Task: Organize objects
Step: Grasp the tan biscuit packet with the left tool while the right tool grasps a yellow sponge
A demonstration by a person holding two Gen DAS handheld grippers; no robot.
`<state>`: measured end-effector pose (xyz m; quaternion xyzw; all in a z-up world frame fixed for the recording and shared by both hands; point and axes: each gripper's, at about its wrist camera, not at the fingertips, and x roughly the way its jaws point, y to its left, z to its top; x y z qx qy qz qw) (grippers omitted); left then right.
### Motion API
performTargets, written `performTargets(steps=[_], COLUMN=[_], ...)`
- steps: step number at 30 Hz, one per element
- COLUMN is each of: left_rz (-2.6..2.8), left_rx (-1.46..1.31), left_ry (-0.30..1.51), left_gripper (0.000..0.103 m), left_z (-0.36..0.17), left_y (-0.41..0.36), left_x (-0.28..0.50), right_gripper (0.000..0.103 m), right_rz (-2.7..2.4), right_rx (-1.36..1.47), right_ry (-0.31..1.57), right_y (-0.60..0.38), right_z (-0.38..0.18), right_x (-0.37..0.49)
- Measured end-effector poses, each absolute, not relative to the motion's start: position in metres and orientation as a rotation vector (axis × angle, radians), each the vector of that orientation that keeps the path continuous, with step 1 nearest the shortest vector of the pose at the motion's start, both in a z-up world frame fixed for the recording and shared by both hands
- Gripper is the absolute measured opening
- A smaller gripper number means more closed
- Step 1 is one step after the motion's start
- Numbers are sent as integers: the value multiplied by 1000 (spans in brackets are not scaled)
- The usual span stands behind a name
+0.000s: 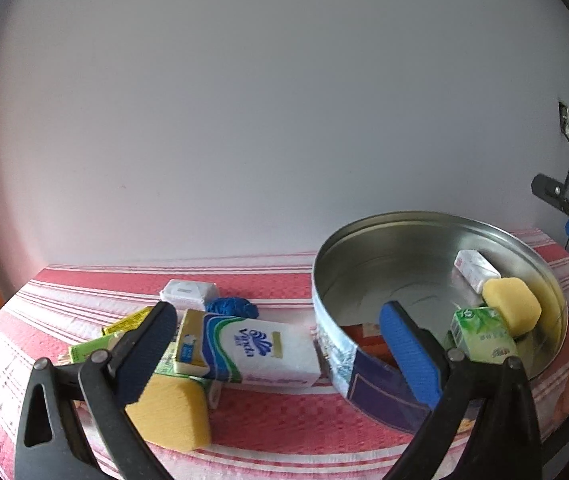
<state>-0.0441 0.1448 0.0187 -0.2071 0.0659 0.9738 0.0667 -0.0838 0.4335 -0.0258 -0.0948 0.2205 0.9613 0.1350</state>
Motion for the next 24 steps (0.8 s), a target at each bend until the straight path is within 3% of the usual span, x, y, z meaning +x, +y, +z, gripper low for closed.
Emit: performTargets(steps=[18, 24], left_rz=[2993, 3023], left_rx=[-661, -737], left_ry=[134, -3], left_gripper=[103, 103], left_z=[21, 21], left_y=[71, 21], left_x=[-45, -55], right_gripper=[80, 80], right_rz=[2831, 2914], right_rx=[-237, -276], right_ry=[532, 415], right_y=[370, 329], right_z=[-27, -28], right_x=[-69, -61])
